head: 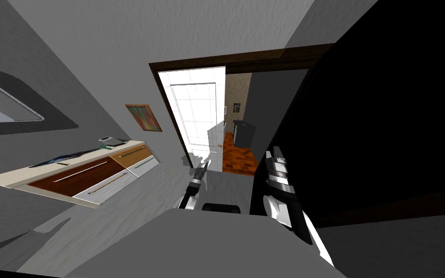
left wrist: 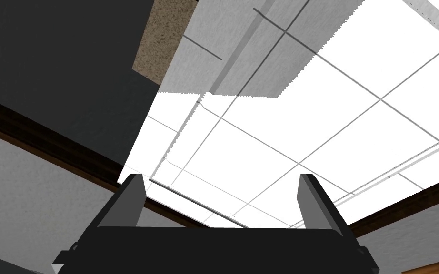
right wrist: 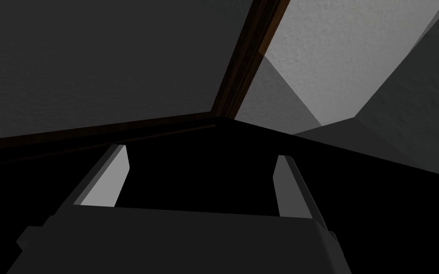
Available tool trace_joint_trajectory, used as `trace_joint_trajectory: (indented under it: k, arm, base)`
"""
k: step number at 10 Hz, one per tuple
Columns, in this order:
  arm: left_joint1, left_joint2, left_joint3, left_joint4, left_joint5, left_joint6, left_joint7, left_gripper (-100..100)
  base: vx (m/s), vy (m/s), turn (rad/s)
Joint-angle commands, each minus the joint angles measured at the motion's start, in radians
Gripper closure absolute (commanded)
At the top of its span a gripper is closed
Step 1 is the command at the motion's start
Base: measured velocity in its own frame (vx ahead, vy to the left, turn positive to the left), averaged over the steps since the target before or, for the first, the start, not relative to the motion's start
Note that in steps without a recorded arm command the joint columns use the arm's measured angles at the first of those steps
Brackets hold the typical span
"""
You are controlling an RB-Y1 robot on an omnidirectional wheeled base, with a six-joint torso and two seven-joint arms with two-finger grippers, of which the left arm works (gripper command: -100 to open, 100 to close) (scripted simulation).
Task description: Pull the door open
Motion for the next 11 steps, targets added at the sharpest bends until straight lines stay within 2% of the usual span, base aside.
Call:
trace_joint_trajectory:
  k: [1, 8, 9, 11]
  arm:
    - [-0.010, -0.003, -0.008, 0.036, -0.003, -0.008, -0.046, -100]
    - [-0.045, -0.020, -0.042, 0.177, -0.018, -0.036, -0.221, -100]
    - [-0.045, -0.020, -0.042, 0.177, -0.018, -0.036, -0.221, -100]
    - [-0.055, -0.026, -0.052, 0.215, -0.022, -0.043, -0.269, -100]
  base:
    - [0.095, 0.019, -0.044]
    - [0.101, 0.010, -0.032]
    - [0.065, 0.018, -0.009]
    - [0.069, 0.007, -0.006]
